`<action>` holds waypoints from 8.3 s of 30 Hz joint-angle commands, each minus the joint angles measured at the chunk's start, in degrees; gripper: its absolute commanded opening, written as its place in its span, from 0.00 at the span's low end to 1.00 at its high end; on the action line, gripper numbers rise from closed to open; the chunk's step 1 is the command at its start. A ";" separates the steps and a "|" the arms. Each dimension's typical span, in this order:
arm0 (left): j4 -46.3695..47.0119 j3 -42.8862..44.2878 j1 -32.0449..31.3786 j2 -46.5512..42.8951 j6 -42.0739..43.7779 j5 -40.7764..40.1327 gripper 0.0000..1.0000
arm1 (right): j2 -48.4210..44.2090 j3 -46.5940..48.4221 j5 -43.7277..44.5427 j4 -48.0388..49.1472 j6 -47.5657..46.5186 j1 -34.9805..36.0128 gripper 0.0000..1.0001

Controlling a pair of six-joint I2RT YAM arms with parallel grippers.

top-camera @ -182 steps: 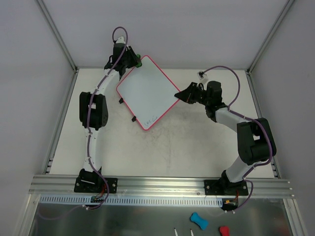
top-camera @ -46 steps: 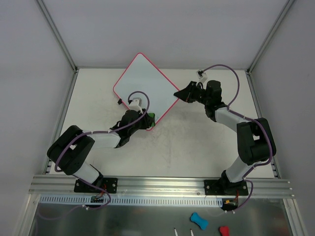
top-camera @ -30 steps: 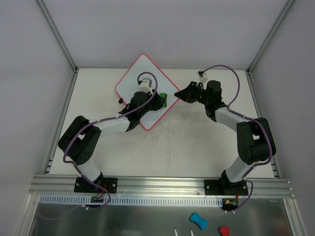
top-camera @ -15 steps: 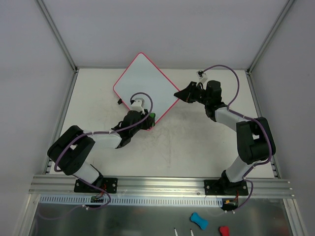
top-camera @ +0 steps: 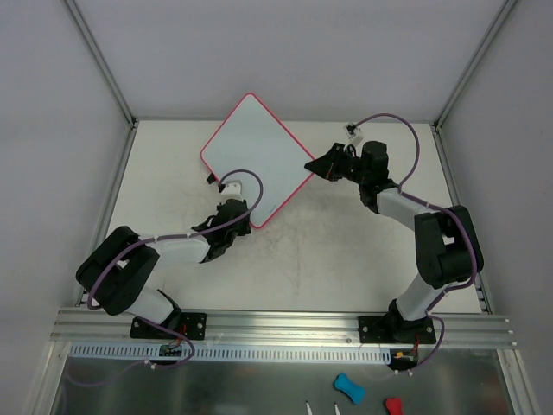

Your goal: Erase the whiteboard

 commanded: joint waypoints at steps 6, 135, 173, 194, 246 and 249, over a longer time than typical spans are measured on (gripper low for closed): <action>1.57 -5.22 -0.26 -4.85 2.78 3.65 0.00 | 0.81 1.09 -2.37 -1.41 -2.35 1.77 0.00; -33.84 -6.28 17.49 -23.84 -10.04 16.59 0.54 | 1.25 1.09 -2.99 -1.15 -2.00 1.07 0.29; -33.93 -3.29 17.49 -37.99 0.24 16.07 0.99 | -16.41 -12.00 6.05 3.27 -3.21 -1.39 0.91; -28.75 -9.79 17.49 -44.83 3.31 14.39 0.99 | -32.41 -27.20 30.32 -24.70 -10.61 0.45 0.93; -22.94 -13.05 17.49 -46.08 5.16 21.86 0.99 | -35.58 -31.87 32.34 -17.67 -3.93 1.33 0.99; -22.94 -13.13 17.49 -46.08 5.16 21.42 0.99 | -35.32 -31.87 32.34 -17.58 -4.02 1.33 0.99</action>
